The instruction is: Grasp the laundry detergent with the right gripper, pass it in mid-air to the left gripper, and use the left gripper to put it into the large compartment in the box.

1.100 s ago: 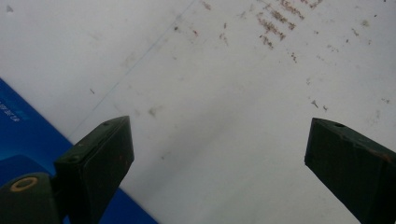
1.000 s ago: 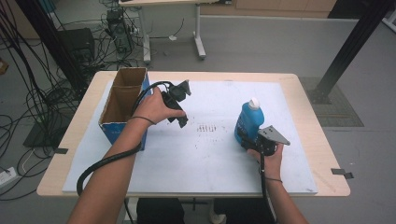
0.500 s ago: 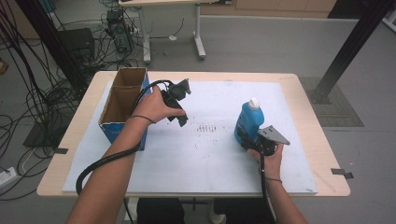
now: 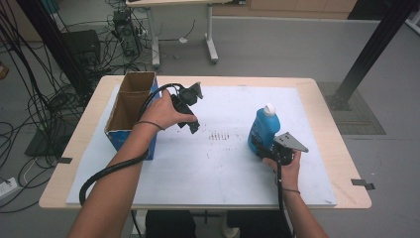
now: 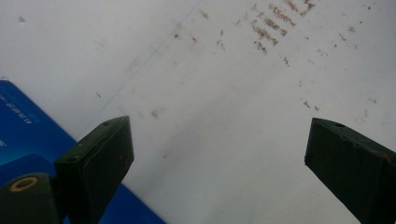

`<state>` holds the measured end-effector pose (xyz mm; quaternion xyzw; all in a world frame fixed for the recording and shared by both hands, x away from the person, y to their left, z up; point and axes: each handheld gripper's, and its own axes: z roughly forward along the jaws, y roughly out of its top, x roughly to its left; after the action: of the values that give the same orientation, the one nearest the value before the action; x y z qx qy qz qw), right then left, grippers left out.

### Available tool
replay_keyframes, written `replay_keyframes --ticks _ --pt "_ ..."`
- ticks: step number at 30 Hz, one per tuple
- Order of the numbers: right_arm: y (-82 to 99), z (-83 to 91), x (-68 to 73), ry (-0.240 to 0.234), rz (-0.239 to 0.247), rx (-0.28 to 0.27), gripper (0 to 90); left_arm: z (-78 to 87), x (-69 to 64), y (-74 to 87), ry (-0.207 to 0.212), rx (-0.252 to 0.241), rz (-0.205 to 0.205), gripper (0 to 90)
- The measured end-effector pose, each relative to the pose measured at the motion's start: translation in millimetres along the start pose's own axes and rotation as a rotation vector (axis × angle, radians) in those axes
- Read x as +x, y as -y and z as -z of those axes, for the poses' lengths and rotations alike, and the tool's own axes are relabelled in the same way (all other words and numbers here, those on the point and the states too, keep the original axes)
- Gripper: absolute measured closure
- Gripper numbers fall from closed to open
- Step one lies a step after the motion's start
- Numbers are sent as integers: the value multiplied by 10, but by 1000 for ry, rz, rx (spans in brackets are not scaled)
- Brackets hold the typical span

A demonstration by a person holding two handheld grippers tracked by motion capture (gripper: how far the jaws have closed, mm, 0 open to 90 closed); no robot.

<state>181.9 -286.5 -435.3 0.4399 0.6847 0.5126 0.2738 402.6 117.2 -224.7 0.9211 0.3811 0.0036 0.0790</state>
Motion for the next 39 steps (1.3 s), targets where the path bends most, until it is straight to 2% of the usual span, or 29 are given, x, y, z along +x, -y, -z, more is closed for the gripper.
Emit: replay_keyframes --ticks 5,18,24,28,33,39 --pt "-73 24 -12 -20 8 -1 413 34 8 14 3 -2 3 83" --pt "-472 163 -33 -86 23 -20 413 42 13 37 3 5 4 84" --pt "-649 226 -128 -152 21 -17 413 101 7 47 3 7 -9 84" --pt "-715 259 -217 -200 0 -12 413 200 2 76 6 -6 -29 84" --pt "-749 272 -291 -238 5 -10 414 373 -3 101 19 -16 -64 86" --pt "-782 277 -344 -275 15 -6 413 706 -27 132 47 -31 -149 88"
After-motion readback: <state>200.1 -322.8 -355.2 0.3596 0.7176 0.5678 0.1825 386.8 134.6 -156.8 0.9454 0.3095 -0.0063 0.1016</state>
